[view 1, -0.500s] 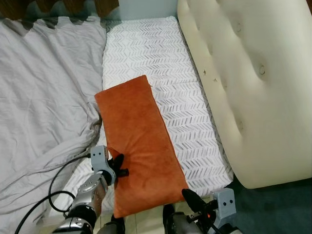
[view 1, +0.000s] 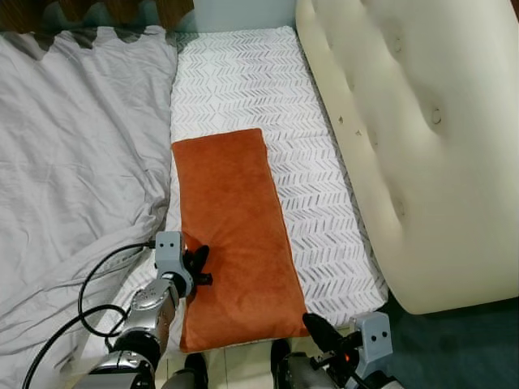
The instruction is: Clean up the room
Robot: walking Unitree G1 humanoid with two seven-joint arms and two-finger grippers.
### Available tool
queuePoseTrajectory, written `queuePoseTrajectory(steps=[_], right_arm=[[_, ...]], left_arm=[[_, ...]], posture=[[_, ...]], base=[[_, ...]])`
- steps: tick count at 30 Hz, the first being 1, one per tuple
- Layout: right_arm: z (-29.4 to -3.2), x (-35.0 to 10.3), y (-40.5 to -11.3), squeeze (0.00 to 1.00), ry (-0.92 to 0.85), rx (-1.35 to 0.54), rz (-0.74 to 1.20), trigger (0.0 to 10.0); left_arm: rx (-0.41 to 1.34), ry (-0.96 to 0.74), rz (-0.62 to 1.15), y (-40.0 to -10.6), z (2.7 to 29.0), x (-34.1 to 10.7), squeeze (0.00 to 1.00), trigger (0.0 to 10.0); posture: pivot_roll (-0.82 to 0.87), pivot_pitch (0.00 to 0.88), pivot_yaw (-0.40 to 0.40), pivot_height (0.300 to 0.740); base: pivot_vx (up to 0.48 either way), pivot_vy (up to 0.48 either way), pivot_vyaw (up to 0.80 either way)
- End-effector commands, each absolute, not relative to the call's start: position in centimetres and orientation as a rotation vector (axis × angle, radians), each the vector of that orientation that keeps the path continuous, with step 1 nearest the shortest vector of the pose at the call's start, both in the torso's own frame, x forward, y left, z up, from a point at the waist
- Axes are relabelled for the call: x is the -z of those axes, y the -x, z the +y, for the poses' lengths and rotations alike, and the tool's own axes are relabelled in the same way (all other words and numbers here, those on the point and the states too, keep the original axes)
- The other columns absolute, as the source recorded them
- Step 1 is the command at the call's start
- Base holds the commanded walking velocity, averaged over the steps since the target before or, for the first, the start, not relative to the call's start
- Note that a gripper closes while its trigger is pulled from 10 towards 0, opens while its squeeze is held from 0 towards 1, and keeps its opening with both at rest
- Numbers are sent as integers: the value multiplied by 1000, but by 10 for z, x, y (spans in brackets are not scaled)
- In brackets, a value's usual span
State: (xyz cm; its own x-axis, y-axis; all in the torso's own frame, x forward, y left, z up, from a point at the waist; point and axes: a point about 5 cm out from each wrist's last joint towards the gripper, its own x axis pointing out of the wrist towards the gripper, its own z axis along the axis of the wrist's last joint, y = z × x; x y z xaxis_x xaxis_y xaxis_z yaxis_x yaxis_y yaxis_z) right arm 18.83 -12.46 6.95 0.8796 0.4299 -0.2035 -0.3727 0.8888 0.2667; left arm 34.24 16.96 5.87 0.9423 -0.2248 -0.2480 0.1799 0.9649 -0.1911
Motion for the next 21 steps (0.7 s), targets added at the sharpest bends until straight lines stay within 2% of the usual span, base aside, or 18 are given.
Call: queuePoseTrajectory(steps=[1,11,13,17,21], right_arm=[[-128,-61,-183,0,-230,-407,303,10000],[-127,-59,-185,0,-247,-409,306,10000],[-128,-55,-198,0,-256,-397,305,10000],[-129,-54,-207,0,-228,-391,291,10000],[-128,-55,-242,0,-215,-369,198,10000]], left_arm=[[224,132,314,-335,170,-48,1000,10000],[296,-58,194,-343,185,-72,1000,10000],[316,-120,99,-344,195,-89,1000,10000],[336,-138,45,-340,195,-96,1000,10000],[393,-86,-73,-313,175,-111,1000,10000]], posture=[[-222,415,-99,740],[-205,415,-91,740],[-184,416,-85,740],[-142,418,-76,740],[-47,425,-55,740]], base=[[0,0,0],[0,0,0],[0,0,0],[0,0,0],[0,0,0]])
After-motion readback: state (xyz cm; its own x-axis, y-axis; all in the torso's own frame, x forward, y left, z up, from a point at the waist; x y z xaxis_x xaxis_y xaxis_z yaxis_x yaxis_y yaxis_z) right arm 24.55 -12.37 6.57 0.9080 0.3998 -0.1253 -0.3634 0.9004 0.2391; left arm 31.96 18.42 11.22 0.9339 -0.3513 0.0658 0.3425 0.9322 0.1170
